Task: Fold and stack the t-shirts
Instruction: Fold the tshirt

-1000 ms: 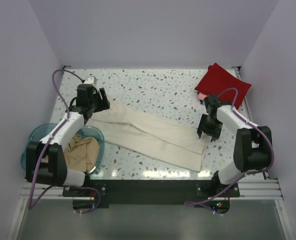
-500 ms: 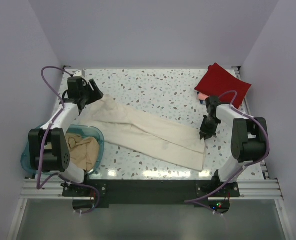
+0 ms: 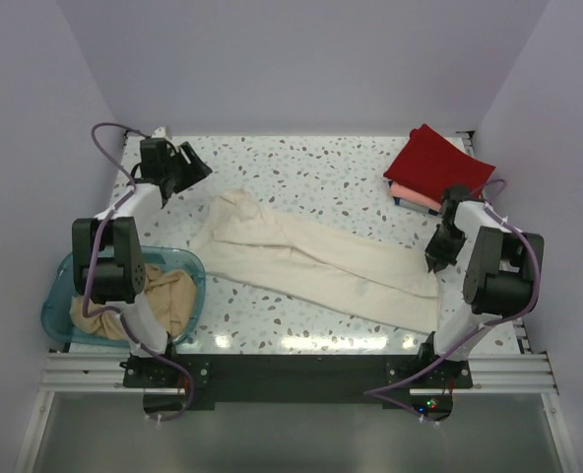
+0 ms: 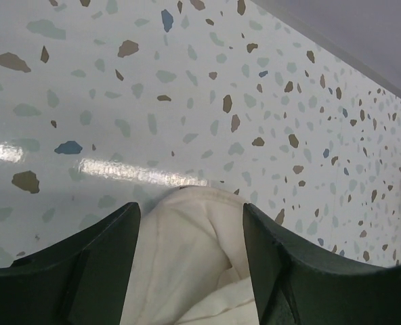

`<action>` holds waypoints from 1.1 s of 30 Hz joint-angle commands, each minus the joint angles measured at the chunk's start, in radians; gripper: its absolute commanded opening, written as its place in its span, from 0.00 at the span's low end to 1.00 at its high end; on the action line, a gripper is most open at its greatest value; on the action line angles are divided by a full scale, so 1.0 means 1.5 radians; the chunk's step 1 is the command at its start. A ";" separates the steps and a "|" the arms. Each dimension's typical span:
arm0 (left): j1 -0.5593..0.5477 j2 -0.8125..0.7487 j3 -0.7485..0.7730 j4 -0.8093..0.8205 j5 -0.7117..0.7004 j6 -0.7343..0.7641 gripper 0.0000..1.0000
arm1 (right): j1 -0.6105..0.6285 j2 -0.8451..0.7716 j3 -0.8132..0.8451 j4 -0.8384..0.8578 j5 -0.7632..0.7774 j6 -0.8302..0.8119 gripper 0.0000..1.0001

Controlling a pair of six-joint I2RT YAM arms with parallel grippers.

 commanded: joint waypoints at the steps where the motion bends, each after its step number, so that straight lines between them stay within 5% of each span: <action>1: -0.020 0.038 0.057 0.050 0.035 -0.030 0.67 | -0.033 0.002 0.047 -0.033 0.086 -0.033 0.00; 10: -0.072 0.068 0.078 0.060 0.085 -0.016 0.67 | -0.086 0.002 0.121 -0.076 0.117 -0.042 0.03; 12: -0.072 0.069 0.075 0.060 0.095 -0.018 0.67 | -0.085 -0.002 0.130 -0.087 0.116 -0.043 0.16; 15: -0.072 0.056 0.067 0.054 0.105 -0.021 0.67 | -0.084 -0.036 0.141 -0.101 0.110 -0.039 0.50; 17: -0.071 0.033 0.049 0.049 0.110 -0.016 0.67 | -0.081 -0.075 0.143 -0.111 0.087 -0.034 0.59; 24: -0.057 -0.036 -0.020 -0.018 0.113 0.031 0.67 | 0.081 -0.145 0.158 -0.082 0.002 0.017 0.61; 33: -0.045 -0.155 -0.148 -0.061 0.114 0.101 0.67 | 0.370 0.065 0.340 0.078 -0.177 0.082 0.55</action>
